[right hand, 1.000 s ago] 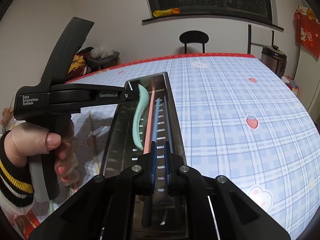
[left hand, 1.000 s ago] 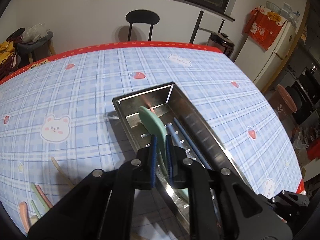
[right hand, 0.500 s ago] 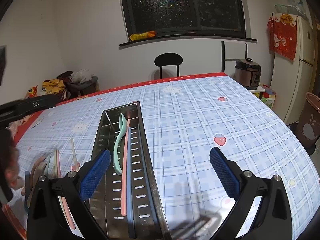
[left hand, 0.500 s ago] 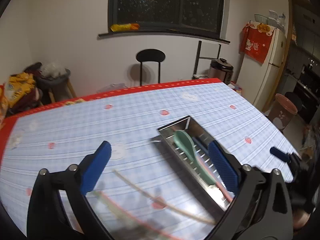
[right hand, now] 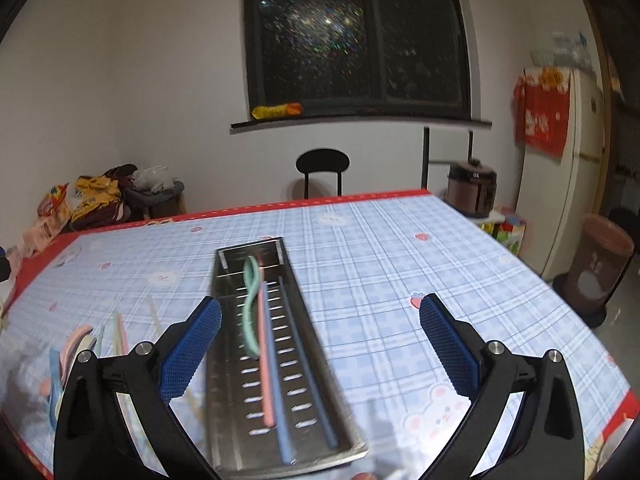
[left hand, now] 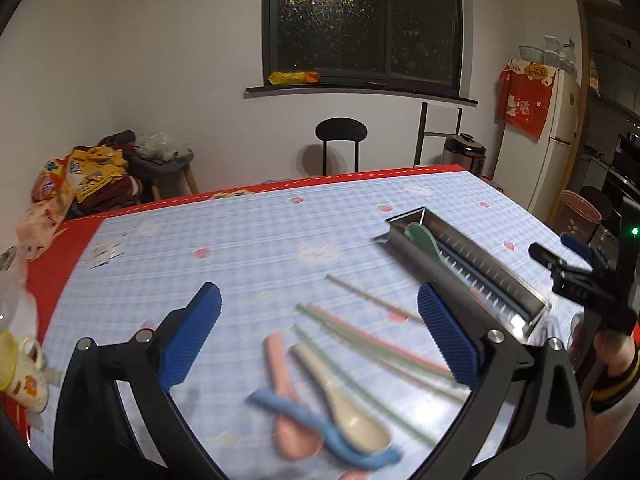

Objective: Organize utensils
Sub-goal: 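Move both grippers back toward the remaining spoons and chopsticks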

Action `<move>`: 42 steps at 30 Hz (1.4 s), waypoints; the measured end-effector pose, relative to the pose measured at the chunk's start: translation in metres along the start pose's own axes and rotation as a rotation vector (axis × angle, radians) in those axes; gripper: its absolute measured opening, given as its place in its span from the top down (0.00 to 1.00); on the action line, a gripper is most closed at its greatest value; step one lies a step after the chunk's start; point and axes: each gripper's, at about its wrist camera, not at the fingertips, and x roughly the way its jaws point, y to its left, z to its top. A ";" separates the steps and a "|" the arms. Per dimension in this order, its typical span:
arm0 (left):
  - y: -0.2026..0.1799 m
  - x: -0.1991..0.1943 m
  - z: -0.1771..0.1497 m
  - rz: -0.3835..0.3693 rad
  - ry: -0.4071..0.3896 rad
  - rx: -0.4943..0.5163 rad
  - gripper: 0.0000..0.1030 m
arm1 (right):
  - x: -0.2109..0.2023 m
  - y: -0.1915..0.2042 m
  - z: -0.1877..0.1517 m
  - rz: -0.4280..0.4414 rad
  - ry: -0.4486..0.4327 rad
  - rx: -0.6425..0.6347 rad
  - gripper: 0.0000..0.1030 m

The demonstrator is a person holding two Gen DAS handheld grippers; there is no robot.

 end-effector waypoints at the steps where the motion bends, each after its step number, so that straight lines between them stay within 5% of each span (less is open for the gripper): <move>1: 0.007 -0.007 -0.007 0.000 -0.004 -0.003 0.06 | -0.005 0.006 -0.002 0.008 0.000 -0.007 0.05; 10: 0.045 -0.023 -0.070 -0.046 0.019 -0.061 0.06 | -0.027 0.068 -0.024 0.254 0.086 -0.096 0.09; 18: 0.067 -0.011 -0.096 -0.054 0.030 -0.081 0.07 | -0.015 0.124 -0.049 0.389 0.264 -0.178 0.60; 24: 0.076 0.003 -0.098 -0.058 0.039 -0.076 0.12 | -0.004 0.168 -0.070 0.428 0.378 -0.283 0.80; 42: 0.079 0.016 -0.107 -0.155 0.085 -0.089 0.26 | 0.014 0.193 -0.079 0.421 0.457 -0.386 0.85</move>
